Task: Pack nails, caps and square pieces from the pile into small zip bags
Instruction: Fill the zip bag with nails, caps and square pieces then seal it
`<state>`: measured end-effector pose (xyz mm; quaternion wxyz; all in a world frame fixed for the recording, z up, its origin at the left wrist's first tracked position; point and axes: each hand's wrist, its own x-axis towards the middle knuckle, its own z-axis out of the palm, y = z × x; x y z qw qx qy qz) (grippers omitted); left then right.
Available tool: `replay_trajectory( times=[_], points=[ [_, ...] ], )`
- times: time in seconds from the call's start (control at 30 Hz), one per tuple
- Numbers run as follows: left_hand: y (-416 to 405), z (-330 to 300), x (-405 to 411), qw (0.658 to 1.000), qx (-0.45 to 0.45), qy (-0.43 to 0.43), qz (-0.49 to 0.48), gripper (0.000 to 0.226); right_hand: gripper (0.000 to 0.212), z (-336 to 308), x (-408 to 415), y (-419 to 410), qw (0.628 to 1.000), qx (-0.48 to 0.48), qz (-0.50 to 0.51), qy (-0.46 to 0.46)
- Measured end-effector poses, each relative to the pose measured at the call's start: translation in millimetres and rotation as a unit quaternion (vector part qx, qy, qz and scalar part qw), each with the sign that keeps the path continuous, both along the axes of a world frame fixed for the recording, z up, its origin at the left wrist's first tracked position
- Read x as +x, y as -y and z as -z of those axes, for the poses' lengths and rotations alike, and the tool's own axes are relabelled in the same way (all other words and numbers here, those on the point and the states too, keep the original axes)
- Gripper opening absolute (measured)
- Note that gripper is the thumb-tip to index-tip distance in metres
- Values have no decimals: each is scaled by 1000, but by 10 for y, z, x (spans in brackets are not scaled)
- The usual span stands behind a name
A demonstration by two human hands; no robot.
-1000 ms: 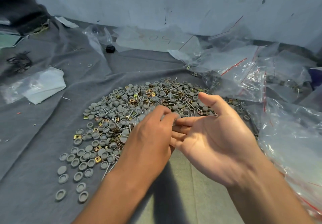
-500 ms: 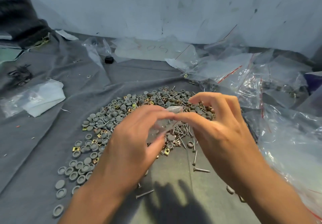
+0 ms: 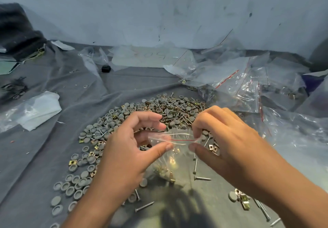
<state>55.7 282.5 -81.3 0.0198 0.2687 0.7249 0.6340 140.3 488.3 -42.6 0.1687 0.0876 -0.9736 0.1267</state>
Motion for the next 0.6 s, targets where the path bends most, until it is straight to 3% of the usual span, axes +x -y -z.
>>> replay_trajectory(
  times=[0.13, 0.37, 0.6],
  points=[
    [14, 20, -62, 998, 42, 46, 20, 46, 16, 87, -52, -80, 993, -113, 9, 34],
    [54, 41, -77, 999, 14, 26, -17, 40, 20, 216, -87, -57, 953, -301, 8, 23],
    [11, 36, -38, 1000, -13, 9, -22, 23, 21, 340, -121, -23, 943, -332, 29, 17]
  ],
)
